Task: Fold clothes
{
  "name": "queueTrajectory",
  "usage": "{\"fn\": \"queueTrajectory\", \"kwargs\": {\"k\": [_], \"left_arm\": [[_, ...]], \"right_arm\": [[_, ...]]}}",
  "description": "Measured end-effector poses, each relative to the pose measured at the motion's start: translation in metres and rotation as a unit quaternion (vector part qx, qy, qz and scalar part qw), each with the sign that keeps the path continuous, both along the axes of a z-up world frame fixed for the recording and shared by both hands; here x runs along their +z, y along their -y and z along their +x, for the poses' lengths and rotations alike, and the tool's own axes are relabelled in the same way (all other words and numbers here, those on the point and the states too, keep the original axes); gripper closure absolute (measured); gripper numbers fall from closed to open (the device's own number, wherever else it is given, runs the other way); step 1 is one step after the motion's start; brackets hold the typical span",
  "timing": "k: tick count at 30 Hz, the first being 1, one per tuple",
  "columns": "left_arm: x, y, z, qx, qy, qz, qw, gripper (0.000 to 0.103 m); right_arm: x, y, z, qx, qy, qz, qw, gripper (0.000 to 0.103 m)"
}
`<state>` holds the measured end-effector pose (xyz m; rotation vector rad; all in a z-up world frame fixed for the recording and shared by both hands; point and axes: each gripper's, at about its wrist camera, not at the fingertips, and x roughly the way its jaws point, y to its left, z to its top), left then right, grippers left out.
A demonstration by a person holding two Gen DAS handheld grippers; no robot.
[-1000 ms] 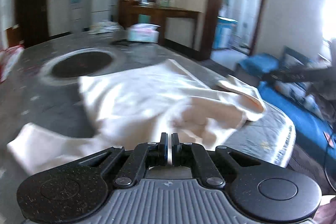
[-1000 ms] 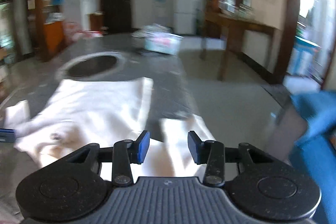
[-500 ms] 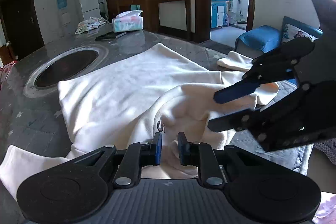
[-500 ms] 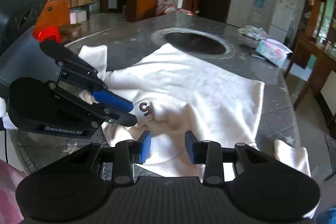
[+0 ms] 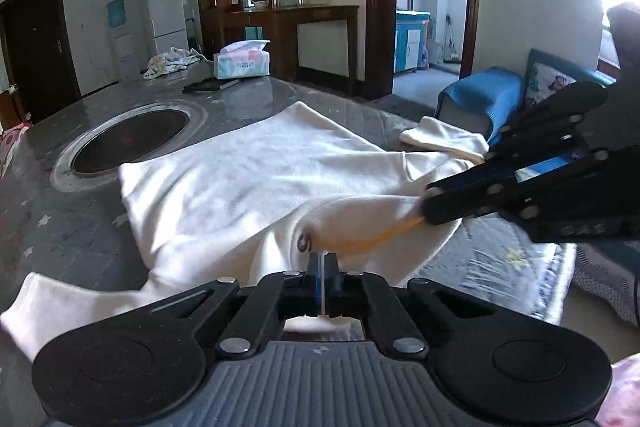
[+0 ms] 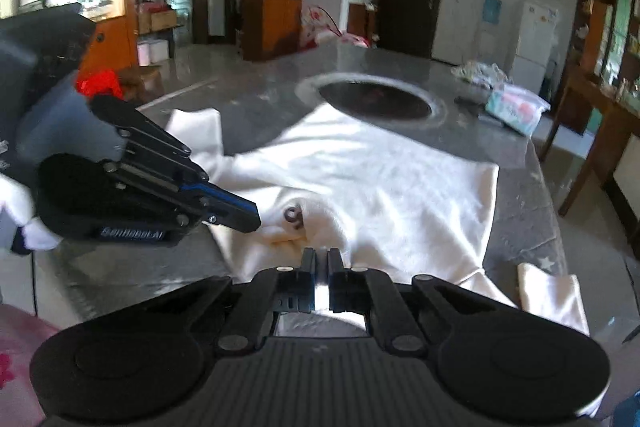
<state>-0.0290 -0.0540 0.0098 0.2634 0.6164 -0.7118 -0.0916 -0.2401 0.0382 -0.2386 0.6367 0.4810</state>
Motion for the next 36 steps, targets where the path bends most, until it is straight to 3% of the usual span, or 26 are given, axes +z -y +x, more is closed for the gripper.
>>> {"fn": "queueTrajectory", "kwargs": {"k": [7, 11, 15, 18, 22, 23, 24, 26, 30, 36], "left_arm": [[0.016, -0.018, -0.035, -0.03, 0.011, -0.012, 0.9994, 0.099], [0.012, -0.005, -0.029, -0.02, 0.023, 0.005, 0.9995, 0.095], [0.002, 0.012, -0.009, -0.005, 0.021, 0.015, 0.9997, 0.078], [-0.011, 0.021, 0.006, 0.005, 0.004, 0.026, 0.9996, 0.077], [-0.022, 0.027, 0.012, -0.001, -0.01, 0.035, 0.9993, 0.078], [-0.024, 0.028, 0.01, -0.001, -0.006, 0.04, 0.9992, 0.084], [-0.025, 0.028, 0.008, -0.001, -0.001, 0.042, 0.9991, 0.098], [-0.024, 0.024, 0.003, 0.002, 0.002, 0.041, 0.9992, 0.101], [-0.006, 0.002, -0.016, -0.002, 0.013, -0.006, 0.9999, 0.102], [0.004, -0.028, -0.051, -0.041, -0.002, -0.028, 0.9988, 0.102]], "right_arm": [[0.003, -0.002, -0.044, 0.047, -0.033, -0.013, 0.998, 0.1], [-0.001, -0.004, -0.046, 0.046, -0.04, -0.021, 0.998, 0.098], [0.003, 0.0, -0.036, 0.021, -0.027, -0.01, 0.999, 0.096], [0.0, 0.001, -0.027, 0.015, -0.028, -0.013, 0.999, 0.094], [-0.006, 0.0, -0.02, 0.01, -0.028, -0.01, 0.999, 0.082], [-0.007, 0.0, -0.019, 0.01, -0.028, -0.01, 1.0, 0.081], [-0.008, -0.001, -0.018, 0.01, -0.028, -0.01, 1.0, 0.081], [-0.009, -0.001, -0.016, 0.011, -0.028, -0.01, 1.0, 0.081], [-0.007, -0.001, -0.016, 0.013, -0.023, -0.01, 1.0, 0.081], [-0.005, -0.002, -0.014, 0.015, -0.02, -0.008, 1.0, 0.081]]}}
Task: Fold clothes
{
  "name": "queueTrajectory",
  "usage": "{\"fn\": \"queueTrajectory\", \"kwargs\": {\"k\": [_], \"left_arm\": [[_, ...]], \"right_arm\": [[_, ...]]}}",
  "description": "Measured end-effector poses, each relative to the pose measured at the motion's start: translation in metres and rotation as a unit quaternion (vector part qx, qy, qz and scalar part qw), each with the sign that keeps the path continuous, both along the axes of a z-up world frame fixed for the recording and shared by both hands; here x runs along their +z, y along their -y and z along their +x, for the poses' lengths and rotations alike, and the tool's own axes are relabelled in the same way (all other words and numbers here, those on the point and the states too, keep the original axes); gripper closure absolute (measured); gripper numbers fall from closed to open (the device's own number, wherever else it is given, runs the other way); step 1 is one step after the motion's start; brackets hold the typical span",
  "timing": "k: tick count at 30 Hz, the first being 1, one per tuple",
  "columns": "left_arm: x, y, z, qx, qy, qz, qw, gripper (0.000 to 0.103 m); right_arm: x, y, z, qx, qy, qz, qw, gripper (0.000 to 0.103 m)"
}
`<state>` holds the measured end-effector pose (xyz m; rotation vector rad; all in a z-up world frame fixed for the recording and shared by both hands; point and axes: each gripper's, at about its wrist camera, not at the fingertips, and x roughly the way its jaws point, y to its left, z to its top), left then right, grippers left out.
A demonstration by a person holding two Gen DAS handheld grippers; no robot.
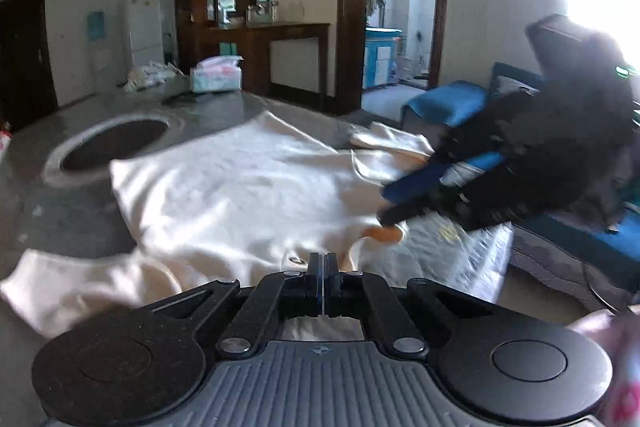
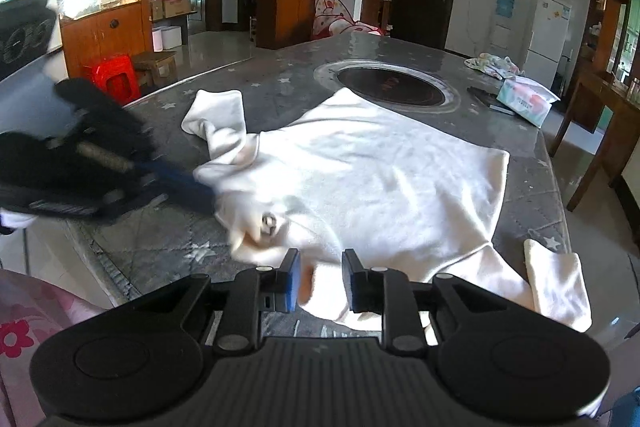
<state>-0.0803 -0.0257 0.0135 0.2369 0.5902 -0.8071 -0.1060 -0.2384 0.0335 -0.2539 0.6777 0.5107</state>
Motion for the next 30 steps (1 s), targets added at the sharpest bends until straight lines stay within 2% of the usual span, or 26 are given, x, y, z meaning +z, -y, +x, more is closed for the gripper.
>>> {"fn": "queueTrajectory", "kwargs": {"k": [2, 6, 10, 15, 17, 19, 22, 25, 28, 30], "left_arm": [[-0.004, -0.005, -0.003, -0.009, -0.009, 0.006, 0.9999, 0.102], [0.001, -0.007, 0.007, 0.009, -0.007, 0.004, 0.9999, 0.102], [0.008, 0.004, 0.034, 0.042, 0.001, -0.016, 0.999, 0.1], [-0.017, 0.034, 0.06, 0.033, -0.022, 0.003, 0.9992, 0.1], [-0.032, 0.039, 0.061, 0.027, -0.034, 0.018, 0.9989, 0.1], [-0.04, 0.034, 0.054, 0.023, -0.034, 0.016, 0.9991, 0.099], [-0.039, 0.019, 0.046, 0.02, -0.046, 0.006, 0.9987, 0.099], [-0.03, 0.005, 0.046, 0.023, -0.055, -0.007, 0.9982, 0.097], [-0.015, -0.003, 0.056, 0.048, -0.042, -0.027, 0.9976, 0.084], [-0.009, -0.006, 0.075, 0.077, -0.036, -0.047, 0.9953, 0.069]], "right_arm": [[-0.001, -0.002, 0.003, 0.003, 0.001, 0.0, 1.0, 0.081], [-0.008, -0.006, 0.015, -0.004, -0.009, 0.004, 1.0, 0.081], [-0.024, -0.007, 0.025, -0.005, -0.039, 0.006, 0.999, 0.081], [-0.032, -0.014, 0.012, 0.024, -0.062, -0.004, 0.998, 0.081], [-0.03, -0.013, 0.007, 0.032, -0.066, -0.003, 0.997, 0.081], [-0.025, -0.01, 0.003, 0.038, -0.063, -0.003, 0.997, 0.081], [-0.013, -0.003, 0.007, 0.028, -0.051, 0.013, 0.998, 0.08], [-0.003, 0.006, 0.018, 0.005, -0.034, 0.029, 0.999, 0.073], [-0.004, 0.012, 0.036, -0.027, -0.026, 0.039, 0.999, 0.071], [-0.008, 0.016, 0.048, -0.047, -0.028, 0.045, 0.997, 0.07]]}}
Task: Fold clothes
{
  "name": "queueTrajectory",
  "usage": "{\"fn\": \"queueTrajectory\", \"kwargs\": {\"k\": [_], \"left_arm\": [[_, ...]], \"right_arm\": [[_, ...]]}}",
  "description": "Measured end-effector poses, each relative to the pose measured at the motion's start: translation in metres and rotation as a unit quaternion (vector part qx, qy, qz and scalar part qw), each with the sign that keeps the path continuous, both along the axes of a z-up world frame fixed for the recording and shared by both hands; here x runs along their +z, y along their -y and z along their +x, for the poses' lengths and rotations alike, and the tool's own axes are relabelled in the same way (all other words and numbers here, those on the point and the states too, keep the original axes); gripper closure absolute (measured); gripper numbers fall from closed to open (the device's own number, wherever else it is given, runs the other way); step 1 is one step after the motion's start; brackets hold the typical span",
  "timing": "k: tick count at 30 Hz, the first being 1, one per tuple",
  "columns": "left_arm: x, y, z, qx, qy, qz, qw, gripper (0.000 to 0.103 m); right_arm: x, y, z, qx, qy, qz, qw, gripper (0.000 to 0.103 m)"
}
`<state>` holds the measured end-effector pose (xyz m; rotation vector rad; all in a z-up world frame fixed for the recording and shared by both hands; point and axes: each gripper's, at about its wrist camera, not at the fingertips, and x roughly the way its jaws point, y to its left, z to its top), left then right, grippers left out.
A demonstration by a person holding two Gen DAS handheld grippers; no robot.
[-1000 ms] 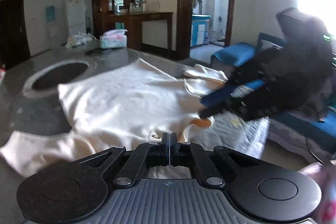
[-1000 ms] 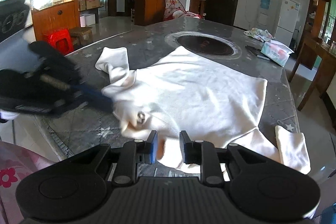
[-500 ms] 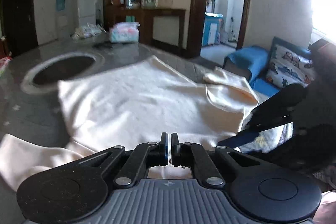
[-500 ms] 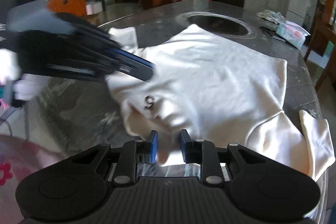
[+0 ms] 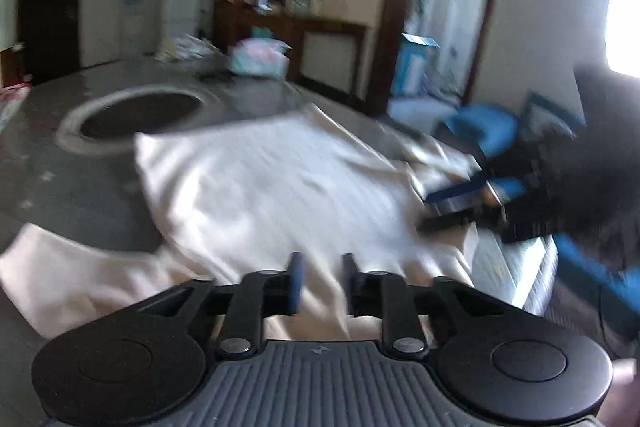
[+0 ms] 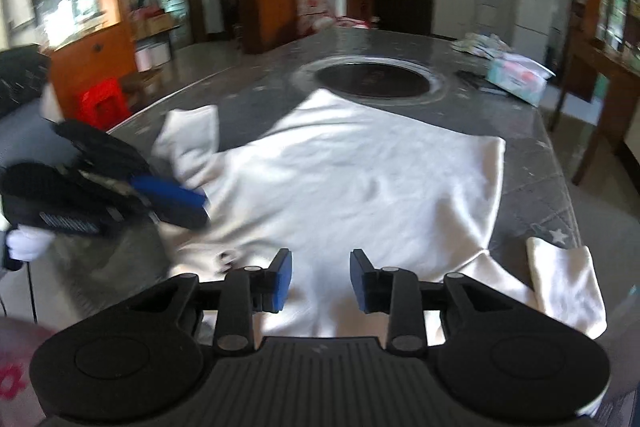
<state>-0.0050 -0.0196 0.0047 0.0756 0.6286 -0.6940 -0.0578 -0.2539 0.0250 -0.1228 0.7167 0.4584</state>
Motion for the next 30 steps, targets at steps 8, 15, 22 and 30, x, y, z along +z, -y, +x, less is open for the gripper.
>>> {"fn": "queueTrajectory", "kwargs": {"k": [8, 15, 22, 30], "left_arm": [[-0.026, 0.001, 0.058, 0.082, -0.023, 0.011, 0.9963, 0.067], [-0.036, -0.032, 0.044, 0.113, -0.013, 0.027, 0.9932, 0.071], [-0.036, -0.067, 0.02, 0.153, -0.003, 0.028, 0.9878, 0.071], [-0.023, -0.088, 0.015, 0.164, -0.028, 0.011, 0.986, 0.061]], "right_arm": [[-0.024, 0.011, 0.038, -0.068, -0.013, 0.013, 0.998, 0.059], [-0.036, 0.006, 0.037, -0.072, -0.024, 0.017, 0.997, 0.047], [-0.038, -0.02, 0.028, -0.018, -0.017, 0.024, 0.999, 0.044], [-0.016, -0.014, 0.028, -0.012, 0.001, 0.061, 0.998, 0.044]]}}
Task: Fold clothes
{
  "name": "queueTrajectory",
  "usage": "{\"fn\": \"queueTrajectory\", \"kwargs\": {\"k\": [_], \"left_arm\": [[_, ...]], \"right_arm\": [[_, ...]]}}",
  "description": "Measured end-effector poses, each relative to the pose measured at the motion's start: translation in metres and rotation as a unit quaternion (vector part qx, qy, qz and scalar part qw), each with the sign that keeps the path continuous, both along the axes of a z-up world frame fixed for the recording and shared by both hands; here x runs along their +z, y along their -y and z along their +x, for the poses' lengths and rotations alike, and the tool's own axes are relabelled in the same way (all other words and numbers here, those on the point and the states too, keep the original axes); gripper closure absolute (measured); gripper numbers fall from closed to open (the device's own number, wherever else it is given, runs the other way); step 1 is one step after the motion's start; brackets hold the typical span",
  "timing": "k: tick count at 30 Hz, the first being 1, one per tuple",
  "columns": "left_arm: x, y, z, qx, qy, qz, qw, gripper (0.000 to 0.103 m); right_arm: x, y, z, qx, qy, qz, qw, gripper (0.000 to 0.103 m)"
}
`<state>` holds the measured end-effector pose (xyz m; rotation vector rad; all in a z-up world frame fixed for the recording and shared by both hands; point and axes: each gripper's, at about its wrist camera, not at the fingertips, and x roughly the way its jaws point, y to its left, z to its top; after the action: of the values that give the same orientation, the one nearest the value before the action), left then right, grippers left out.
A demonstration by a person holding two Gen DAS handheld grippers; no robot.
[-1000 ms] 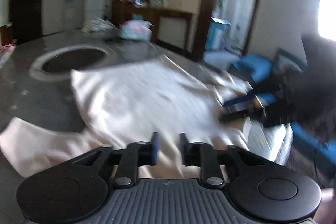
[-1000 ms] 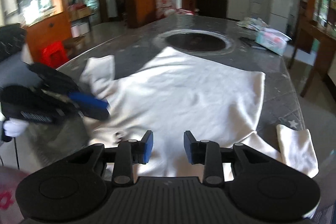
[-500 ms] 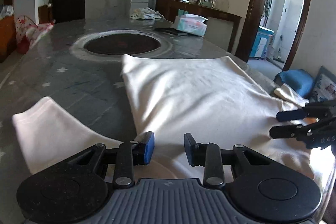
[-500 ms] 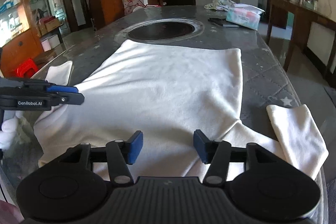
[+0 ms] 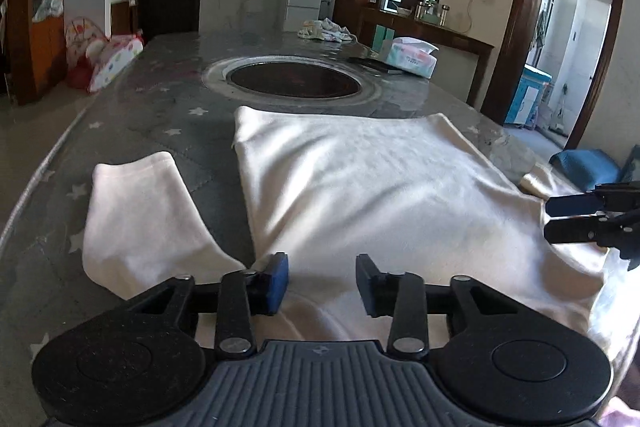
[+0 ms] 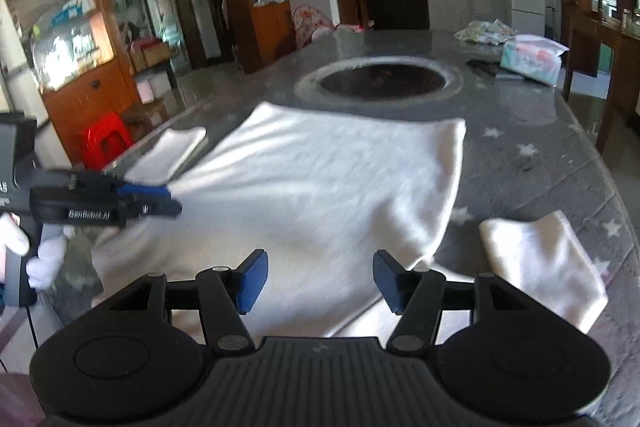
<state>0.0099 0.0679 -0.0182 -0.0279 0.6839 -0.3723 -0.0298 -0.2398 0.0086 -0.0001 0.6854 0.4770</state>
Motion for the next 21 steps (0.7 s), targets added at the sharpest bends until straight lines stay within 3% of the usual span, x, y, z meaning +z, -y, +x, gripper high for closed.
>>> {"fn": "queueTrajectory", "kwargs": {"k": [5, 9, 13, 16, 21], "left_arm": [[0.012, 0.014, 0.001, -0.019, 0.022, -0.004, 0.9996, 0.052], [0.013, 0.032, 0.004, -0.041, 0.026, -0.006, 0.9988, 0.046], [0.007, 0.046, 0.007, -0.059, 0.016, -0.002, 0.9981, 0.043], [0.001, 0.053, 0.002, -0.071, 0.009, 0.008, 0.9974, 0.037], [-0.003, 0.057, -0.008, -0.082, 0.015, 0.025, 0.9962, 0.029]], "right_arm": [[0.002, 0.029, 0.014, -0.085, 0.009, -0.047, 0.995, 0.053], [-0.008, 0.042, 0.033, -0.113, -0.009, -0.062, 0.992, 0.06], [-0.023, 0.041, 0.046, -0.131, -0.018, -0.077, 0.988, 0.08], [-0.026, 0.045, 0.04, -0.149, 0.006, -0.096, 0.984, 0.098], [-0.003, 0.071, 0.009, -0.195, 0.055, -0.095, 0.975, 0.1]]}}
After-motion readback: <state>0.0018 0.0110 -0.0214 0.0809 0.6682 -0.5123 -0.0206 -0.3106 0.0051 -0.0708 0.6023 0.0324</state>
